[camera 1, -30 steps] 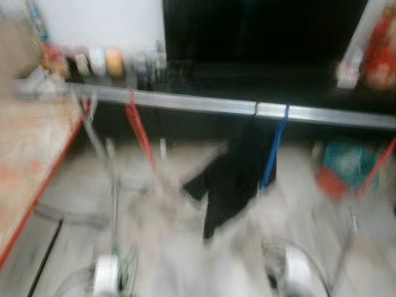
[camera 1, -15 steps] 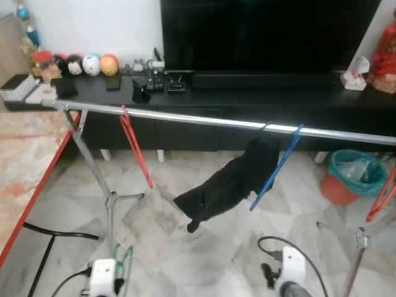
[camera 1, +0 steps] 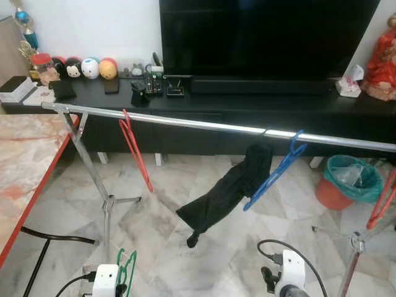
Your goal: Hang hanger
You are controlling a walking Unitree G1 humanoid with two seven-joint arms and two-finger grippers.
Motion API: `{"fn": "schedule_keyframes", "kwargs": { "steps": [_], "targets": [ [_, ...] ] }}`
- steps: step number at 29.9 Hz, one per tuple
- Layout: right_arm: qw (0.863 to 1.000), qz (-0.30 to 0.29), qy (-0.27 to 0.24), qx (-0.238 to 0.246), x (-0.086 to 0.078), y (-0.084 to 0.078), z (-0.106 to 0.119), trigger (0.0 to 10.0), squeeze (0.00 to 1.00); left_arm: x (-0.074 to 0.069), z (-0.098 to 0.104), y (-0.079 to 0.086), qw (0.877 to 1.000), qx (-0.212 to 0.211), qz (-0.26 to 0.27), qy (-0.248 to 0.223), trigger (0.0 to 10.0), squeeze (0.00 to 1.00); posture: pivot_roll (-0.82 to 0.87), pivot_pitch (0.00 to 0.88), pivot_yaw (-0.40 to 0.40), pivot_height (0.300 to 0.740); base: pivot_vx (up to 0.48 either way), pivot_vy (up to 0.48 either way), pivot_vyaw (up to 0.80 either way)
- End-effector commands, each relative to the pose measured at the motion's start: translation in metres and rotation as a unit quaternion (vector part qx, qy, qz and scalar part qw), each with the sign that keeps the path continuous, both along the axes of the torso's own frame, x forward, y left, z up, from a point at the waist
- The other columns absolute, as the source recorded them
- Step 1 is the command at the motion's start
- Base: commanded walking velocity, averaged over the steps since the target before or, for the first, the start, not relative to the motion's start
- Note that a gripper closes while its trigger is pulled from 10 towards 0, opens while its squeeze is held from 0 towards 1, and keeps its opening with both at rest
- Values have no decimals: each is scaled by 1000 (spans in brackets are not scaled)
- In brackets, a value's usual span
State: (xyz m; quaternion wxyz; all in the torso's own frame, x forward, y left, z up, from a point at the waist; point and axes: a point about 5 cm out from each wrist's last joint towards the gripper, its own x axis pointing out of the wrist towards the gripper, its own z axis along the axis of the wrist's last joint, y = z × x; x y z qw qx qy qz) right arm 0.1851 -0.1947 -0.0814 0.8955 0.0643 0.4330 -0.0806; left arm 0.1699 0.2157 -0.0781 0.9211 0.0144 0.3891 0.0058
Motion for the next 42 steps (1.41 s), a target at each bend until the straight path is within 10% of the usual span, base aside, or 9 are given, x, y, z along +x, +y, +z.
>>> {"fn": "schedule_keyframes", "kwargs": {
  "steps": [1,32,42],
  "targets": [
    [1000,1,6,-2,-3,-1,-1,10000,0,1,1,1,1000,3,-2,-4,10000,0,19,0,-27,740,0,-266,0],
    [1000,2,12,1,-8,-1,-4,10000,0,2,4,7,1000,22,-2,-18,10000,0,22,0,-34,740,0,-253,0],
    [1000,6,11,0,-8,-2,-3,10000,0,40,39,12,984,68,-6,-166,10000,0,32,0,-43,740,0,0,0]
  ]
}}
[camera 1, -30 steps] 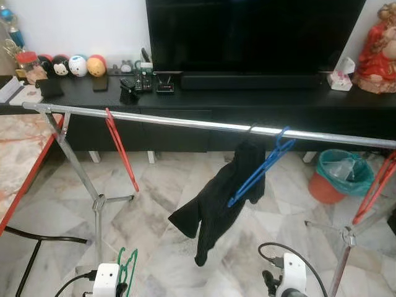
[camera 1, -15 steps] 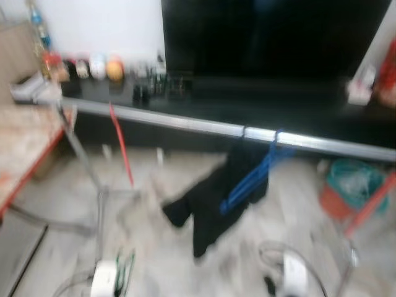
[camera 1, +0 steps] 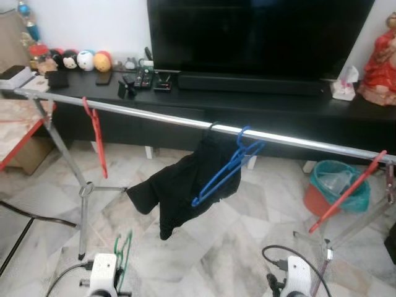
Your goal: Hang hanger
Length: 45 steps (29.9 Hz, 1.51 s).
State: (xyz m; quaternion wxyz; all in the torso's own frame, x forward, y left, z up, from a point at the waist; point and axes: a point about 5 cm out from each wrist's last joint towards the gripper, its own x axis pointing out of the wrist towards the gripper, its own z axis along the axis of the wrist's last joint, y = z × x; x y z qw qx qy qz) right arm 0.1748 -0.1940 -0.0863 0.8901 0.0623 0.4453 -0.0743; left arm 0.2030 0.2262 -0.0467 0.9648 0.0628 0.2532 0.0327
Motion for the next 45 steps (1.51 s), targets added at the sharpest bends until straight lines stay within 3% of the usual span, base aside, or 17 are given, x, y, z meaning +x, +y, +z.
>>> {"fn": "schedule_keyframes", "kwargs": {
  "steps": [1,8,17,24,31,45],
  "targets": [
    [1000,0,-2,-3,3,-3,2,10000,0,12,14,1,998,22,-16,-49,10000,0,32,0,-43,740,0,0,0],
    [1000,3,-6,-4,5,-4,3,10000,0,27,39,-6,989,40,-55,-135,10000,0,44,0,-53,740,0,0,0],
    [1000,7,-8,-7,9,-4,5,10000,0,44,67,-10,976,47,-62,-205,10000,0,50,0,-66,740,0,0,0],
    [1000,6,-12,-8,12,-4,6,10000,0,69,106,-21,956,46,-65,-282,10000,0,41,0,-64,740,0,0,0],
    [1000,4,-14,-7,12,-3,6,10000,0,77,127,-27,946,42,-72,-314,10000,0,35,0,-57,740,145,0,0],
    [1000,9,-10,-3,10,1,5,10000,0,75,129,-28,948,41,-91,-303,10000,0,49,0,-49,740,295,0,0]
  ]
}}
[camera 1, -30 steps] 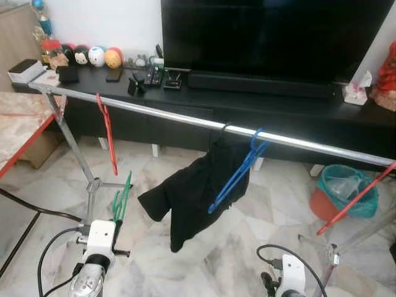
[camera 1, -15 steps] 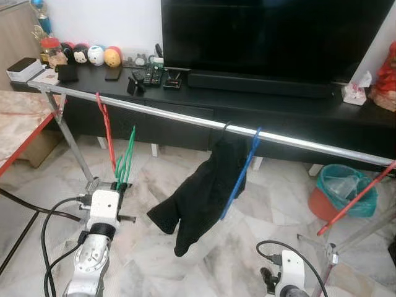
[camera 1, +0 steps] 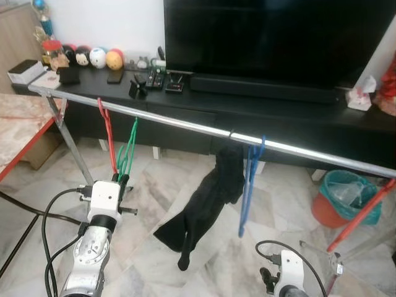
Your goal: Hang hanger
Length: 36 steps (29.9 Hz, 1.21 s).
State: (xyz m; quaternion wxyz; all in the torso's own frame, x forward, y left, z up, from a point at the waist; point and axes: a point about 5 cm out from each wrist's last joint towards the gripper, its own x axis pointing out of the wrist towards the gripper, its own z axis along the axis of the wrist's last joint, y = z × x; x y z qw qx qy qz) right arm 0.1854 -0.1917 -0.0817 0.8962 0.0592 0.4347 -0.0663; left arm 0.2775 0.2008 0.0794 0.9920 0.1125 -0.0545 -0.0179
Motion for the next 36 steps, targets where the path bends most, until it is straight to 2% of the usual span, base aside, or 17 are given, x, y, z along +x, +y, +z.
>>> {"fn": "schedule_keyframes", "kwargs": {
  "steps": [1,18,20,27,31,36],
  "targets": [
    [1000,0,3,-3,0,-1,0,10000,0,0,4,-3,1000,0,-10,-4,10000,0,49,0,-49,740,315,0,0],
    [1000,0,5,-3,-1,-1,-1,10000,0,0,7,-7,1000,-5,-24,3,10000,0,52,0,-57,740,310,0,0],
    [1000,1,3,-2,0,-1,0,10000,0,-4,3,-12,999,-10,-48,20,10000,0,57,0,-69,740,0,0,0],
    [1000,2,2,-2,2,-1,1,10000,0,-8,-3,-14,998,-16,-56,37,10000,0,56,0,-78,740,0,0,0],
    [1000,4,1,-3,3,-2,1,10000,0,-3,-2,-21,996,-21,-76,44,10000,0,54,0,-87,740,0,0,0],
    [1000,5,1,-3,3,-2,2,10000,0,10,-1,-29,992,-18,-109,59,10000,0,46,0,-89,740,0,0,0]
  ]
}}
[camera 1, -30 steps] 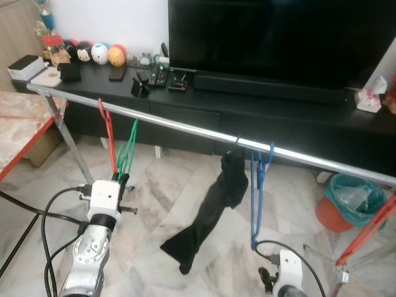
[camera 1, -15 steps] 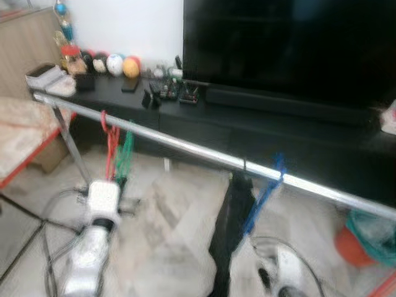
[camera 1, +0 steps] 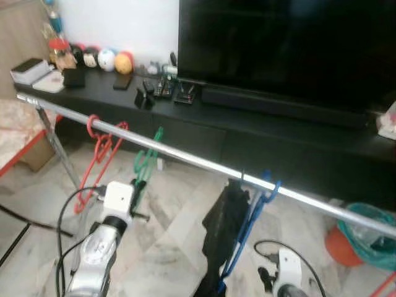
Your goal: Hang hanger
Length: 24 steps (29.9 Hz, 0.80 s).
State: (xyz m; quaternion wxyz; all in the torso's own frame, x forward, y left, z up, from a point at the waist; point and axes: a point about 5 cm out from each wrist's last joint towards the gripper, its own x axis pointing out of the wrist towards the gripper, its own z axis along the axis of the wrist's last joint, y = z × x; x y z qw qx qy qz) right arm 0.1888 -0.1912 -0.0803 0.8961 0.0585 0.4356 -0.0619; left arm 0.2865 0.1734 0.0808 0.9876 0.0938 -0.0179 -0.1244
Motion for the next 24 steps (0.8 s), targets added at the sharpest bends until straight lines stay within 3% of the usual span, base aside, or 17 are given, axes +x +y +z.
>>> {"fn": "schedule_keyframes", "kwargs": {
  "steps": [1,7,13,24],
  "targets": [
    [1000,0,0,-4,0,-2,0,10000,0,5,-3,-3,1000,-4,-11,15,10000,0,46,0,-89,740,0,0,0],
    [1000,0,-1,-5,1,-3,1,10000,0,23,1,-10,1000,5,-19,22,10000,0,34,0,-94,740,0,0,0],
    [1000,-2,-2,-4,1,-6,1,10000,0,46,5,-12,999,18,18,31,10000,0,14,0,-112,740,0,0,0],
    [1000,-1,-3,-6,1,-9,2,10000,0,66,8,-14,996,11,72,49,10000,0,3,0,-131,740,0,0,0]
  ]
}}
